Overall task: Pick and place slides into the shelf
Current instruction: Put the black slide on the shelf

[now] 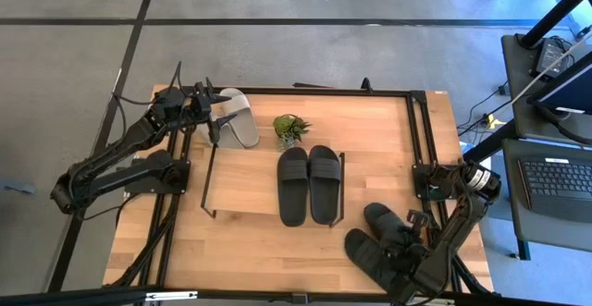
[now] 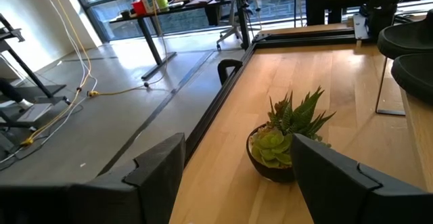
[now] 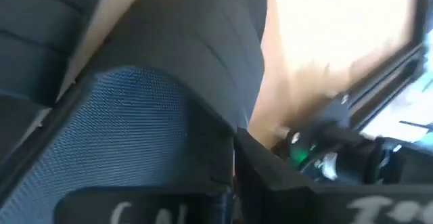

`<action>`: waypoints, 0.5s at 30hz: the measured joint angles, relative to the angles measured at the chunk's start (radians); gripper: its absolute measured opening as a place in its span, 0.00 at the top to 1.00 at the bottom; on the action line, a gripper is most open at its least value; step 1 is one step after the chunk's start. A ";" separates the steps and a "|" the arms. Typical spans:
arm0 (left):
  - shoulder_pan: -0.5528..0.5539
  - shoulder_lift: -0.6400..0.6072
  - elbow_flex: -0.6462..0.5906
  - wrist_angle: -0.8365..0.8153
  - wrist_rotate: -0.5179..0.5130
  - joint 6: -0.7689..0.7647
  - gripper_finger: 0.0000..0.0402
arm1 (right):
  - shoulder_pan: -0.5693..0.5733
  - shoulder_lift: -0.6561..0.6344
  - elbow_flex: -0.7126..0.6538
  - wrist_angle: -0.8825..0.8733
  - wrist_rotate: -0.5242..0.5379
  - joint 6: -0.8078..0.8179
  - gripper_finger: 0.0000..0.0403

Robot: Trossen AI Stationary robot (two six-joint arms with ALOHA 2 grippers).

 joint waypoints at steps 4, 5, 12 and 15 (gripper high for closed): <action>0.000 0.000 0.000 0.000 0.000 0.000 0.36 | -0.013 -0.023 0.059 0.000 -0.005 0.018 1.00; 0.000 0.000 0.000 0.000 0.000 0.000 0.36 | -0.017 -0.024 0.075 0.000 -0.005 0.018 1.00; 0.000 0.000 0.000 0.000 0.000 0.000 0.36 | -0.046 -0.024 0.162 0.003 -0.036 -0.057 1.00; 0.000 0.000 0.000 0.000 0.000 0.000 0.36 | -0.055 -0.024 0.193 -0.001 -0.076 -0.089 1.00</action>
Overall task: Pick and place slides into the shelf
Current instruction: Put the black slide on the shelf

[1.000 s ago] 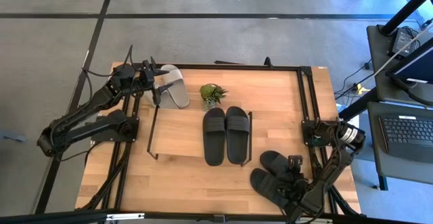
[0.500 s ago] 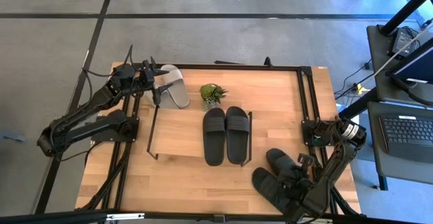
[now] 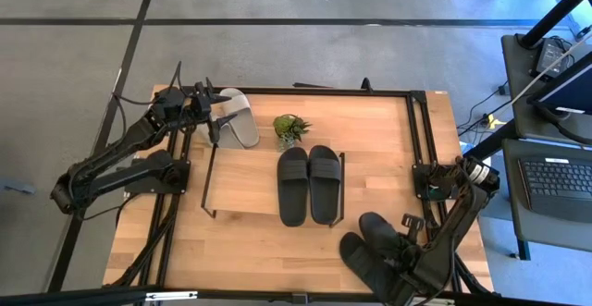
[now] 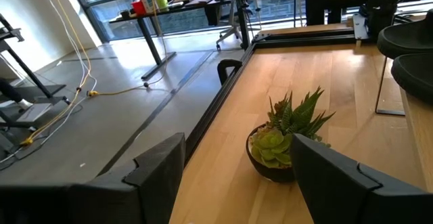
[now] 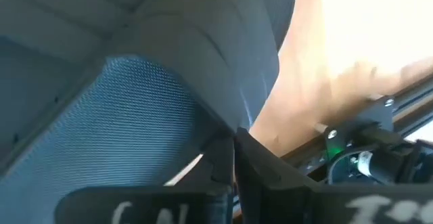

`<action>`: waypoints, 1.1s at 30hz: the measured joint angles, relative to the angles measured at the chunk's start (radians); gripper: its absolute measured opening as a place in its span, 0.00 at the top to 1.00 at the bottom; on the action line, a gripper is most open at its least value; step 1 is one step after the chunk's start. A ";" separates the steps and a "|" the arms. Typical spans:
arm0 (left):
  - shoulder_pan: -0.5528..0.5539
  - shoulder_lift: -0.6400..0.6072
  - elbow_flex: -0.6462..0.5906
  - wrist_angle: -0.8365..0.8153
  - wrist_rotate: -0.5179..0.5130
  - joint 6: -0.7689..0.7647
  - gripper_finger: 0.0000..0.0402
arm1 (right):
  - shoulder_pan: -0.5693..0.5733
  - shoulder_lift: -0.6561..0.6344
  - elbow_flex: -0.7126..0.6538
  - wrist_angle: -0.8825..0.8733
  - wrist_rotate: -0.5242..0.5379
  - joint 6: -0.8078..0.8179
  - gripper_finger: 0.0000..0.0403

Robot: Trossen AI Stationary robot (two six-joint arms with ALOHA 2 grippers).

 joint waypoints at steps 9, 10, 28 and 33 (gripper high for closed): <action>0.000 0.000 0.000 0.000 0.000 0.000 0.36 | -0.015 0.000 0.161 0.002 -0.037 0.001 1.00; 0.000 0.000 0.000 0.000 0.000 0.000 0.36 | -0.015 0.000 0.183 0.002 -0.037 0.007 1.00; 0.000 0.000 0.000 0.000 0.000 0.000 0.36 | -0.107 0.000 0.608 0.001 0.325 -0.156 1.00; 0.000 0.000 0.000 0.000 0.000 0.000 0.36 | -0.240 0.000 0.719 0.013 0.391 -0.362 1.00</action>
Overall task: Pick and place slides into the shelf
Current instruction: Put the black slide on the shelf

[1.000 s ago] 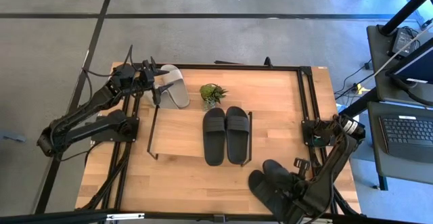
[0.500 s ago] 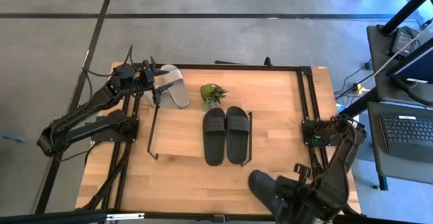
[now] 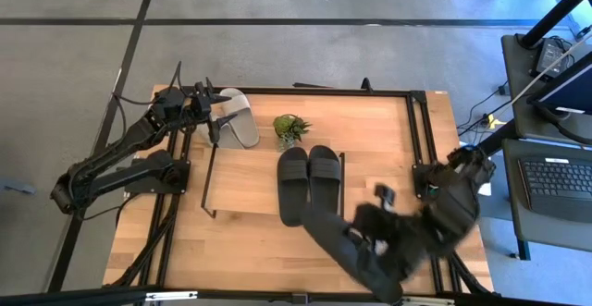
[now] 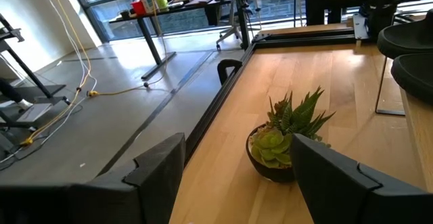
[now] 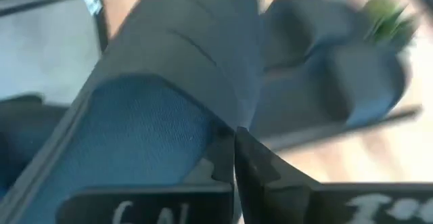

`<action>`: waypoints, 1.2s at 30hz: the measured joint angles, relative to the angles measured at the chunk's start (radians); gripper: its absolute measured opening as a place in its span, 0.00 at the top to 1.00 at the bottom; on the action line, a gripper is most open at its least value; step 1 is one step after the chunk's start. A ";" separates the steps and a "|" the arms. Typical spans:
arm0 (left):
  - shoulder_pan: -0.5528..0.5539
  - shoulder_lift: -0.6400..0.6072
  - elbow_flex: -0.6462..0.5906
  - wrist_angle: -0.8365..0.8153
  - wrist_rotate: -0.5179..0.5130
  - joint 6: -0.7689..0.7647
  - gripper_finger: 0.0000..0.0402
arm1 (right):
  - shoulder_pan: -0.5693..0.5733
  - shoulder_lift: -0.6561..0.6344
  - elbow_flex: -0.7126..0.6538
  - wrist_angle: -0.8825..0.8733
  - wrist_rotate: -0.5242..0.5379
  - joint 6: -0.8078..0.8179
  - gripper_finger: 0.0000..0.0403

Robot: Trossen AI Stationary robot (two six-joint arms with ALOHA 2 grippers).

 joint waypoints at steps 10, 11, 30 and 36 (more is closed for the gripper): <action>0.000 0.000 0.000 0.000 0.000 0.000 0.36 | -0.331 0.004 0.025 0.239 0.013 -0.524 1.00; 0.000 0.000 0.000 0.002 0.000 0.002 0.36 | -0.355 0.006 0.025 0.253 0.012 -0.567 1.00; -0.002 -0.064 0.003 0.321 0.270 -0.044 0.36 | -0.713 0.034 0.024 0.441 0.024 -0.869 1.00; -0.085 -0.066 0.025 0.291 0.191 0.123 0.36 | -0.757 0.065 0.023 0.449 0.025 -0.876 1.00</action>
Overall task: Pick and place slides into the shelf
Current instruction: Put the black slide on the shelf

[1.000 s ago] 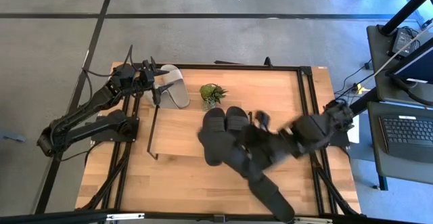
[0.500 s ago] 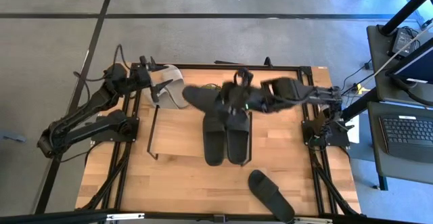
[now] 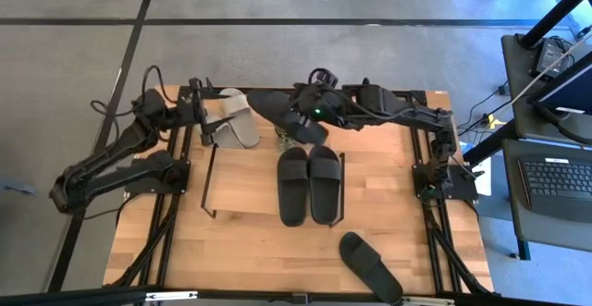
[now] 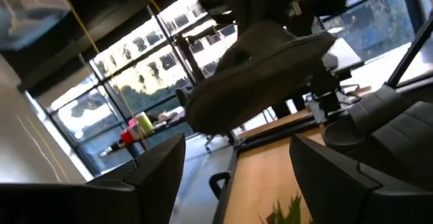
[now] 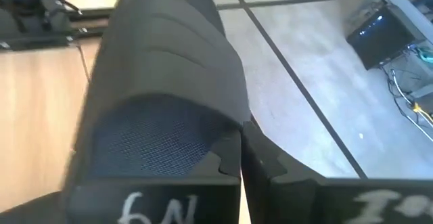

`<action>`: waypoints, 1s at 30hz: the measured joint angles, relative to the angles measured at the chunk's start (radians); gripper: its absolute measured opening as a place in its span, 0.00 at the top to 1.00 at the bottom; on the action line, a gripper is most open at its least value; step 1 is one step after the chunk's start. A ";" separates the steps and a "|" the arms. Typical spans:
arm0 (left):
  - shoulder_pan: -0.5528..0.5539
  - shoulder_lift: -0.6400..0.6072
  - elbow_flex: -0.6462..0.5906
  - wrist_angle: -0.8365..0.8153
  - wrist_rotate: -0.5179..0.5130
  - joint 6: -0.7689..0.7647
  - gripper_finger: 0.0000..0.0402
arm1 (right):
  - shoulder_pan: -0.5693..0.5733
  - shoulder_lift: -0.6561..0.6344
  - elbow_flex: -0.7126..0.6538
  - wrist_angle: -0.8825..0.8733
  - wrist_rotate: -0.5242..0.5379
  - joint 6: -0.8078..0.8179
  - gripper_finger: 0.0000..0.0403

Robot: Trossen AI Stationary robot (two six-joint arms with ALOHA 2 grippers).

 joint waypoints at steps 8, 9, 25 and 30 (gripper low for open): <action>-0.258 0.015 0.047 -0.103 -0.289 0.239 0.36 | -0.046 0.014 0.000 0.009 0.000 -0.021 1.00; -0.298 0.026 0.053 -0.116 -0.343 0.248 0.36 | -0.050 0.014 0.000 0.010 0.000 -0.021 1.00; -0.866 0.338 0.146 0.002 -1.062 0.646 0.36 | -0.059 0.027 0.001 0.018 -0.018 -0.024 1.00; -0.978 0.421 0.205 0.020 -1.197 0.761 0.36 | -0.059 0.027 0.001 0.017 -0.018 -0.021 1.00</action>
